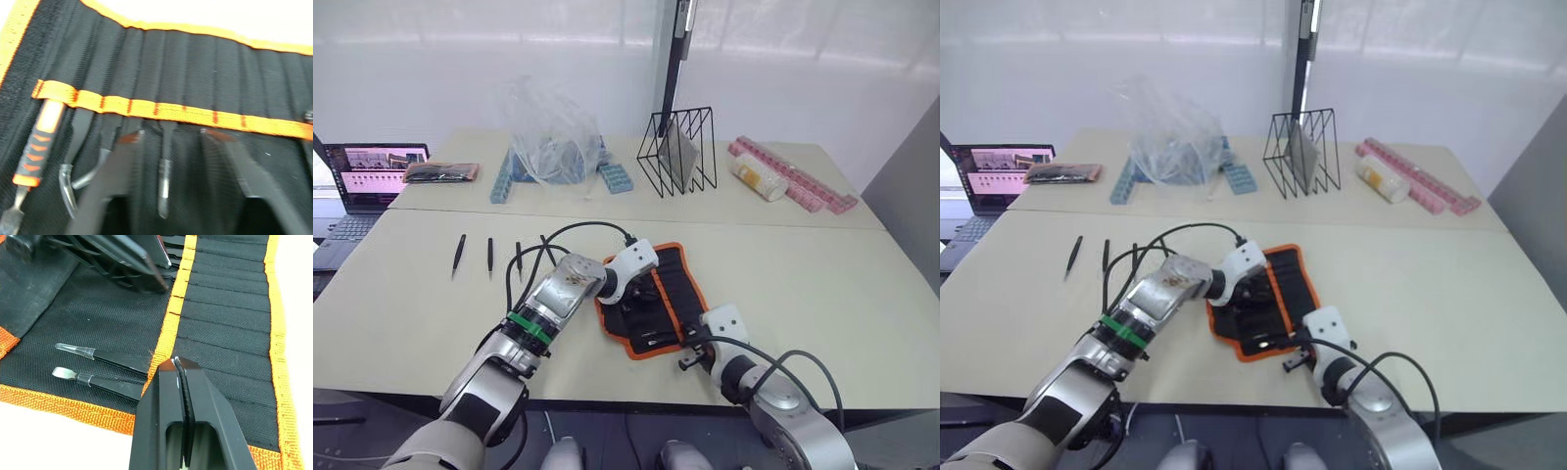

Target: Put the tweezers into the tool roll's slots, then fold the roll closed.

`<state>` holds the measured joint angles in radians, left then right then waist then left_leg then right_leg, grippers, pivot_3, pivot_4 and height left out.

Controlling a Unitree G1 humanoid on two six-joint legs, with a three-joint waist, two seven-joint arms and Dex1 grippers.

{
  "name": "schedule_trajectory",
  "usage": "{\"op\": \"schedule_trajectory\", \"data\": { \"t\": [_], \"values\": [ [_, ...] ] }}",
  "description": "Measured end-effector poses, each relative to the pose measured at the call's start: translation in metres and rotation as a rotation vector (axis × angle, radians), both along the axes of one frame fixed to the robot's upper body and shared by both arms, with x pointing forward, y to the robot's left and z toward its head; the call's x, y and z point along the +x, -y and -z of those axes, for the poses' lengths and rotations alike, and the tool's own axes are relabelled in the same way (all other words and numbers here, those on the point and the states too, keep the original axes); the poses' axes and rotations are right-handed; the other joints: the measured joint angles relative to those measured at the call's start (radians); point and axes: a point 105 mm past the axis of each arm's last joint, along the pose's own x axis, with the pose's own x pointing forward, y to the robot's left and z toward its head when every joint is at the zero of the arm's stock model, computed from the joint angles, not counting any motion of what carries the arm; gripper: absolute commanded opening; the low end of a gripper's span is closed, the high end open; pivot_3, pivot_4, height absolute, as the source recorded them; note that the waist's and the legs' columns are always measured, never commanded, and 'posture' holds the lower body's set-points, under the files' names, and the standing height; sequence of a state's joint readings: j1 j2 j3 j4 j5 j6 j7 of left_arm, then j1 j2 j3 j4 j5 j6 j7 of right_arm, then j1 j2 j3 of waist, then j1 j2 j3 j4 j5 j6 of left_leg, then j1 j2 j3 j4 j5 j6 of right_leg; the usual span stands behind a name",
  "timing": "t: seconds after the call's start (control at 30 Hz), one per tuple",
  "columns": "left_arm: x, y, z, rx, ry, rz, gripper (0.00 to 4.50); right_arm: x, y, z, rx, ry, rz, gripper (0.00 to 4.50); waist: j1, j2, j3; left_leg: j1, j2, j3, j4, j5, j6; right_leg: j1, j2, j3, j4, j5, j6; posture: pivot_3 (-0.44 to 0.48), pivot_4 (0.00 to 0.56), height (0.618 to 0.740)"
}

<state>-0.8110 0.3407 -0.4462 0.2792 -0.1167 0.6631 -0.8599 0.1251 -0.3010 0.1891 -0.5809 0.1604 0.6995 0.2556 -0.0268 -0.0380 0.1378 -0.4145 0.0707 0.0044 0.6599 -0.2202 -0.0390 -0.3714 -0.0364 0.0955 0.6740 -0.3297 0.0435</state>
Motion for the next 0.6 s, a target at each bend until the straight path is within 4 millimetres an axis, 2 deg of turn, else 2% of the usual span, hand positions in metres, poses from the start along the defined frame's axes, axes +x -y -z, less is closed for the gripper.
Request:
{"op": "schedule_trajectory", "data": {
  "t": [0.13, 0.2, 0.3, 0.37, 0.5, 0.6],
  "values": [
    [0.003, -0.026, -0.03, -0.044, 0.039, -0.049, 4.47, 0.001, 0.001, 0.0, -0.002, 0.0, 0.002, 0.0, 0.0, 0.001, 0.0, 0.0, -0.001, -0.001, 0.0, 0.0, 0.0, 0.001, 0.0, 0.0, 0.0, 0.0, 0.0, 0.0, 0.15, 0.708],
    [0.0, -0.032, -0.041, -0.07, 0.046, -0.048, 4.47, 0.002, 0.001, 0.0, -0.004, 0.001, 0.003, 0.0, 0.002, 0.001, 0.0, 0.0, -0.001, -0.001, 0.0, 0.0, 0.0, 0.001, 0.0, 0.0, 0.0, 0.0, 0.0, 0.0, 0.15, 0.708],
    [-0.009, -0.042, -0.048, -0.113, 0.03, -0.056, 4.47, 0.005, 0.0, 0.0, -0.005, 0.003, -0.004, 0.0, -0.002, 0.001, 0.001, 0.0, -0.001, -0.002, 0.0, 0.0, 0.0, 0.0, 0.0, 0.0, 0.0, 0.0, 0.0, 0.0, 0.15, 0.708],
    [-0.013, -0.056, -0.054, -0.159, 0.035, -0.089, 4.47, 0.006, -0.001, 0.0, -0.005, 0.002, -0.01, 0.0, -0.008, 0.001, 0.001, 0.0, -0.001, -0.002, -0.001, 0.0, 0.0, 0.0, 0.0, 0.0, 0.001, 0.0, 0.0, 0.0, 0.15, 0.708],
    [-0.019, -0.108, -0.065, -0.212, 0.123, -0.247, 4.47, 0.009, -0.002, -0.001, -0.006, 0.002, -0.03, 0.0, -0.017, 0.002, 0.001, 0.001, -0.001, -0.002, -0.002, 0.0, 0.0, 0.0, 0.0, 0.0, 0.001, 0.0, 0.0, 0.0, 0.15, 0.708],
    [-0.036, -0.157, -0.05, -0.216, 0.143, -0.399, 4.47, 0.01, -0.001, -0.001, -0.014, 0.002, -0.041, 0.0, -0.018, 0.002, 0.001, 0.001, -0.001, -0.002, -0.002, 0.0, 0.0, 0.0, -0.001, 0.0, 0.001, 0.0, 0.0, 0.0, 0.15, 0.708]
  ]
}}
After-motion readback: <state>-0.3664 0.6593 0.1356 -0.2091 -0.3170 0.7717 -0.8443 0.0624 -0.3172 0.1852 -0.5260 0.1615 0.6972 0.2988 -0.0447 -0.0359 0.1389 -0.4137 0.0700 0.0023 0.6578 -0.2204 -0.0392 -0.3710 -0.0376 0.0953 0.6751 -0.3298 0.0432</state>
